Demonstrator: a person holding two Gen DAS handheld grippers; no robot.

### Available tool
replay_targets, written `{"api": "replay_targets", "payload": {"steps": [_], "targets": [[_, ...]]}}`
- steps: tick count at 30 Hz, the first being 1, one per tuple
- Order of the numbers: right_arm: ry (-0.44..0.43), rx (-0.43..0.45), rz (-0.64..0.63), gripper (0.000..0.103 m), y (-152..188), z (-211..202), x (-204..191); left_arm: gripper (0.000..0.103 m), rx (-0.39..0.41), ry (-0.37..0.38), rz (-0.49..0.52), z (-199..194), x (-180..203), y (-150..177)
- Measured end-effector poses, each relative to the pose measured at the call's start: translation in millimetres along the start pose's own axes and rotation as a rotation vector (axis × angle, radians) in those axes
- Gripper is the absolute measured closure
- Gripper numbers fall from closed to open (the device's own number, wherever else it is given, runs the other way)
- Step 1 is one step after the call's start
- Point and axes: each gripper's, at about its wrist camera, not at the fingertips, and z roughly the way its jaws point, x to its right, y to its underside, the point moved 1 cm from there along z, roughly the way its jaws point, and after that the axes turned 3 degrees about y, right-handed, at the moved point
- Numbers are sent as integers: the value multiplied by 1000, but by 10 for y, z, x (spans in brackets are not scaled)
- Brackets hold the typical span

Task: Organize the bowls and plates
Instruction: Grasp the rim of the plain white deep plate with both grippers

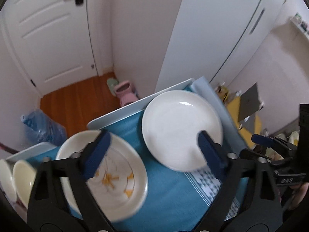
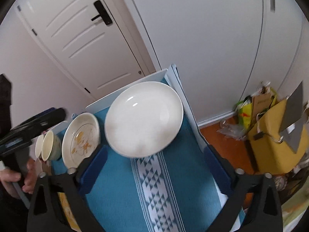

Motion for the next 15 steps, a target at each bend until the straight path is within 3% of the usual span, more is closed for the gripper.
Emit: {"api": "replay_targets", "payload": {"steps": [4,6,8,11,15], "targets": [[-5,-62,48,25,-97,406,162,25,-94,-37,13,542,-53,-132],[-19,-90,75,37,-115,569,229,29,-133,-37,15,761,-71,-144],[-49,-108,111,39,-122,694,284,34,-162,-38,15,918,-92,-173],[-52,-90,67,47,-160,750,172,43,-195,-45,10,1087,-126,-176],[-59,-111,133,51,-130,869,239,55,-220,-22,-7,1205,-213,-149]]}}
